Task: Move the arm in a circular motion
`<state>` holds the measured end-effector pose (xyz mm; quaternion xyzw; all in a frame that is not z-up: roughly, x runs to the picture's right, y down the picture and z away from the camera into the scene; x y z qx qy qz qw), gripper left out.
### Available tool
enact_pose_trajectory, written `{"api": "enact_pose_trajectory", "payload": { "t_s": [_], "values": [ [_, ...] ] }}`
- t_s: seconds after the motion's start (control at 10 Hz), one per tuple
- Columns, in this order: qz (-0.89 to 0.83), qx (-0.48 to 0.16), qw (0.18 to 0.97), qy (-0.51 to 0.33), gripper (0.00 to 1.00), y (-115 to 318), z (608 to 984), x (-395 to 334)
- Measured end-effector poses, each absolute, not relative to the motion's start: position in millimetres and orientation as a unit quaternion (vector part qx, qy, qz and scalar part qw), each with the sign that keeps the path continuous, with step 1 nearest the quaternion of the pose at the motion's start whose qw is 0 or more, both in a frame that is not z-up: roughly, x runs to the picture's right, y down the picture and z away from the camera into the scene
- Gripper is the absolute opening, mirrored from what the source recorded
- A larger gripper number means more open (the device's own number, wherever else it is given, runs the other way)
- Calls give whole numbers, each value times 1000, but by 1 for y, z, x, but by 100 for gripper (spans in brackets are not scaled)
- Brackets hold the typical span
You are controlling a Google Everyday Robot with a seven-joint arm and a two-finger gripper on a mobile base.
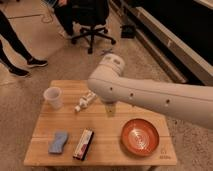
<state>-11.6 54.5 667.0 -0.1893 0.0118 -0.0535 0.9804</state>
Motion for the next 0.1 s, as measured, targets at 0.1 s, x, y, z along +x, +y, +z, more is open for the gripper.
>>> {"api": "enact_pose_trajectory", "payload": {
  "t_s": [0.1],
  "values": [
    [-65,-192,979,6,80,56,672,-28]
  ]
}}
